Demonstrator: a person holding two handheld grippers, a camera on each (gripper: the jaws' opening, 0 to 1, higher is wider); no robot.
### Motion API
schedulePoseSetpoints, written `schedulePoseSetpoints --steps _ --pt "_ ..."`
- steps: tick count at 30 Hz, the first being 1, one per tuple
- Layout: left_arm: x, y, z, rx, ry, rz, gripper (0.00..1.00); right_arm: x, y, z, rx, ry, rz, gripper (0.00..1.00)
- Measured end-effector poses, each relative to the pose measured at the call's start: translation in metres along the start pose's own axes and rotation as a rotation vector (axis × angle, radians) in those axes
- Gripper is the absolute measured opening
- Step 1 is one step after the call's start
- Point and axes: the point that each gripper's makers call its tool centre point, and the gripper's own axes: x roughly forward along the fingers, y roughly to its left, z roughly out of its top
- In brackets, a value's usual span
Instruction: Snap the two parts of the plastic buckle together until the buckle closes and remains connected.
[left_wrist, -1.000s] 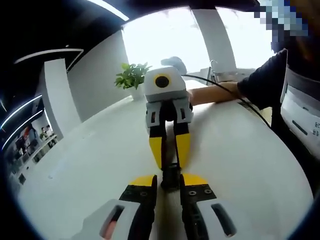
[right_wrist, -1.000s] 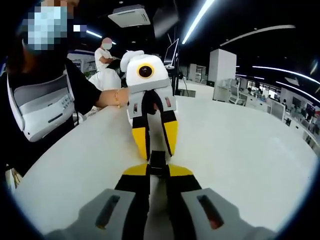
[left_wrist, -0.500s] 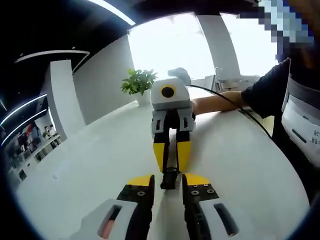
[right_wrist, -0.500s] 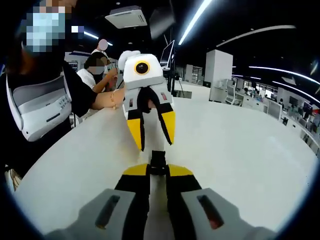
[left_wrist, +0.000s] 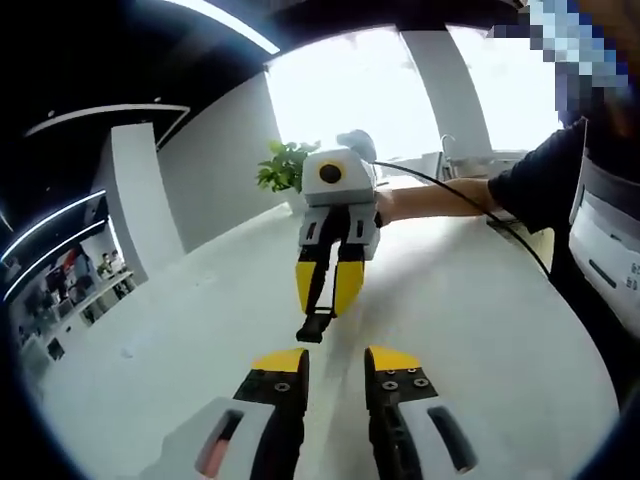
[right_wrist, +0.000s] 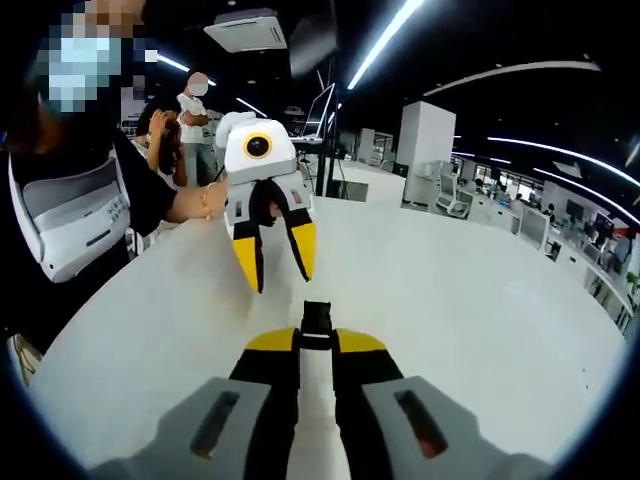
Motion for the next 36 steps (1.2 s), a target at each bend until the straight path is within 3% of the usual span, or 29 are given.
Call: schedulePoseSetpoints --steps 17,27,36 --pt "-0.003 0.0 0.003 0.03 0.008 0.019 0.21 -0.006 -0.046 0.015 -0.056 0.044 -0.041 0.11" --pt "-0.005 0.001 0.006 0.035 -0.001 0.031 0.22 -0.001 -0.075 -0.005 -0.024 0.071 -0.058 0.11" --pt "-0.004 -0.001 0.007 0.046 0.0 0.024 0.22 0.003 -0.081 -0.021 -0.005 0.108 -0.046 0.11"
